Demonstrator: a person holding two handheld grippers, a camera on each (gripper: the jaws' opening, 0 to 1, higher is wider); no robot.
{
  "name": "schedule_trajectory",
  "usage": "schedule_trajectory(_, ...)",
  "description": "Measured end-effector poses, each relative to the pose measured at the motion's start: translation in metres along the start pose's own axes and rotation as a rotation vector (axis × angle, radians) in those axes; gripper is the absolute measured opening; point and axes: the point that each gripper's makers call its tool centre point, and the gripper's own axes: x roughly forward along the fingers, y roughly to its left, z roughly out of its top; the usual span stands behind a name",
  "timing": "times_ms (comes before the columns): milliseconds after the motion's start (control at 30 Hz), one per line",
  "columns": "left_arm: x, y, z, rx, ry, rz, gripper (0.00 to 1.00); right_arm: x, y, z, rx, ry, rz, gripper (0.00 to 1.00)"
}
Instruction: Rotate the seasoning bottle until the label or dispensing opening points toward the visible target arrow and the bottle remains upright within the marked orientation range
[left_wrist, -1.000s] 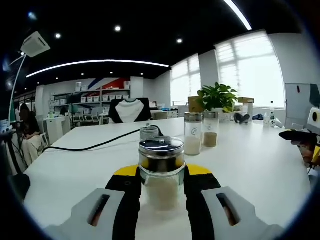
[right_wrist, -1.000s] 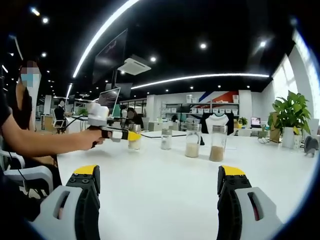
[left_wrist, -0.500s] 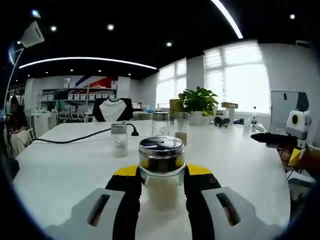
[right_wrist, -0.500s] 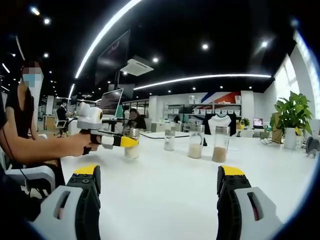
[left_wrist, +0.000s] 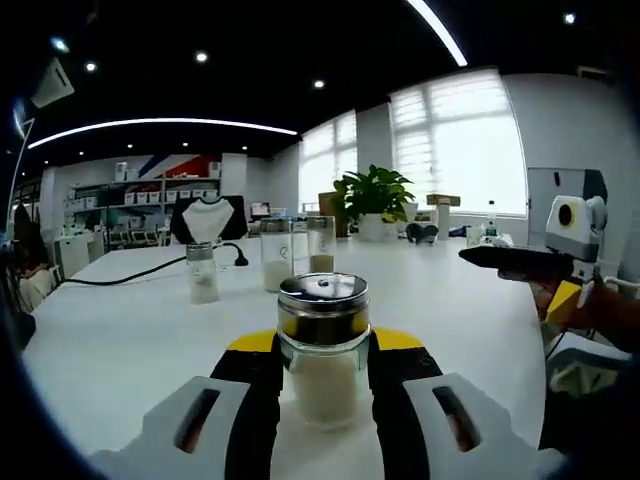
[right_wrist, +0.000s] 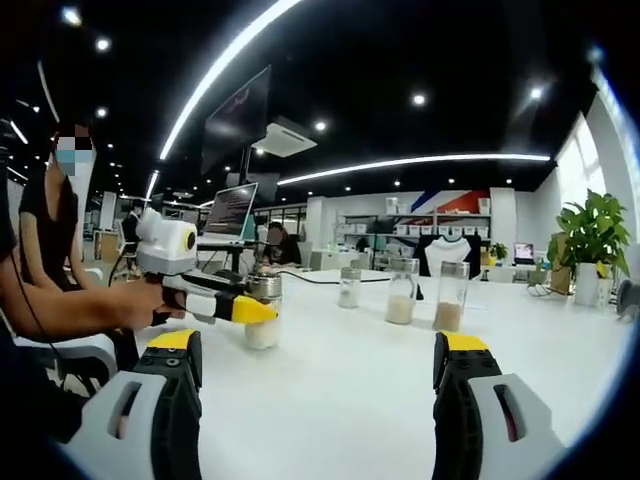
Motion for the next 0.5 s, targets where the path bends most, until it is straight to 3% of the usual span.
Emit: schedule_trajectory(500, -0.005, -0.028, -0.005, 0.011, 0.02, -0.058, 0.35, 0.004, 0.01, -0.002, -0.027, 0.018, 0.028, 0.95)
